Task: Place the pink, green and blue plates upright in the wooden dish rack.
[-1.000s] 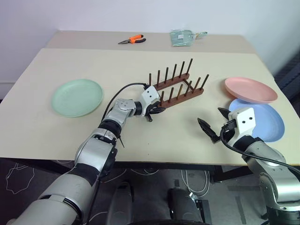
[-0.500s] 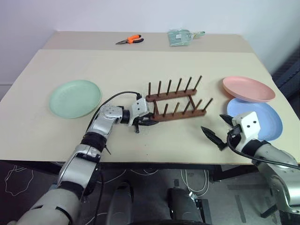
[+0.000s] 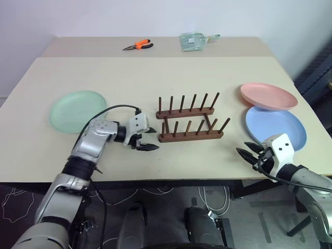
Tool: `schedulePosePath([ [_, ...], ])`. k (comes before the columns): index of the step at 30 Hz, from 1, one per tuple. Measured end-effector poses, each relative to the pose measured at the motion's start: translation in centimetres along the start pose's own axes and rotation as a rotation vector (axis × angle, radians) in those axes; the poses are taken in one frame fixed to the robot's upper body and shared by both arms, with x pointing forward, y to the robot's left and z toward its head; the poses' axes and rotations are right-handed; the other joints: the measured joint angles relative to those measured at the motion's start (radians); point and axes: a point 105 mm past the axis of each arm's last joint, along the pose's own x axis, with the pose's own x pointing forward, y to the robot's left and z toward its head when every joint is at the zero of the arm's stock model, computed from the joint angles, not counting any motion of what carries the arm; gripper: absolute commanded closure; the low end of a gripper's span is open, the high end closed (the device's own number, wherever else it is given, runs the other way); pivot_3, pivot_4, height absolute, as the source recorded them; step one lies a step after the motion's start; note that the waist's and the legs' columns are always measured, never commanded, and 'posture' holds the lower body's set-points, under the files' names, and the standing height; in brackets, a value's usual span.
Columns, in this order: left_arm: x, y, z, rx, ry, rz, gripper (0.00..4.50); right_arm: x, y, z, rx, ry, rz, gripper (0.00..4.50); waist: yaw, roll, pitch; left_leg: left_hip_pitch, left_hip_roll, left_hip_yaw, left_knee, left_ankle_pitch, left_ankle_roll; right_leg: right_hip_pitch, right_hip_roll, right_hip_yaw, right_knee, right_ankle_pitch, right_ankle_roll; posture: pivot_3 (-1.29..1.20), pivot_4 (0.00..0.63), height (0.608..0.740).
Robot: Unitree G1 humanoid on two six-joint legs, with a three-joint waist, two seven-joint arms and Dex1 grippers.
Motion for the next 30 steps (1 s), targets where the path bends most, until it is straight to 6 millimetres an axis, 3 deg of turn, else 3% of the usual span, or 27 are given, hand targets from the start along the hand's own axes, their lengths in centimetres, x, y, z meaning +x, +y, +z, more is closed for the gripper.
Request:
schedulePosePath([
  [3,-0.5,-1.2,-0.3,-0.049,-0.007,0.006,4.14,0.8,0.9,-0.5,-0.013,0.015,0.027,4.50,-0.003,0.000,-0.001,0.001,0.000,0.000,0.001,0.000,0.000,0.002,0.000,0.000,0.000,0.000,0.000,0.00,0.150,0.740],
  [5,0.3,-2.2,0.1,-0.067,-0.023,0.011,4.14,1.9,1.5,-0.4,-0.022,0.014,0.034,4.50,0.000,0.001,-0.001,0.001,-0.001,0.000,0.001,0.000,0.000,0.002,-0.001,0.000,-0.001,0.000,0.000,0.00,0.150,0.740],
  [9,4.3,-3.9,2.0,-0.038,-0.088,0.046,4.14,4.4,1.8,-0.1,-0.058,0.018,-0.001,4.50,0.031,0.000,-0.002,0.000,-0.001,0.000,0.003,0.000,0.000,0.003,-0.001,0.000,-0.002,0.000,-0.001,0.00,0.150,0.740],
  [15,7.8,-2.4,3.2,-0.102,-0.110,0.247,4.14,7.6,1.2,0.2,-0.074,0.021,-0.092,4.50,0.044,-0.004,-0.007,0.009,-0.002,0.000,0.004,-0.001,0.000,0.007,-0.001,0.000,-0.003,0.001,-0.002,0.00,0.150,0.740],
  [21,8.5,1.6,3.3,-0.131,-0.075,0.437,4.14,10.7,0.0,1.3,-0.090,-0.005,-0.162,4.50,0.022,-0.006,-0.010,0.012,-0.002,0.000,0.003,-0.001,0.000,0.010,-0.001,0.000,-0.003,0.002,-0.003,0.00,0.150,0.740],
  [28,8.6,4.0,3.6,-0.132,-0.080,0.495,4.14,12.3,-1.4,2.1,-0.098,-0.021,-0.202,4.50,0.020,-0.006,-0.010,0.012,-0.002,0.000,0.001,-0.001,0.000,0.013,-0.001,0.000,-0.002,0.001,-0.001,0.00,0.150,0.740],
  [30,8.6,4.1,3.6,-0.129,-0.082,0.495,4.21,12.1,-1.5,2.1,-0.107,-0.021,-0.187,3.97,0.021,-0.006,-0.010,0.012,-0.002,0.000,0.000,-0.001,0.000,0.012,-0.001,0.000,-0.002,0.001,-0.001,0.00,0.150,0.740],
])
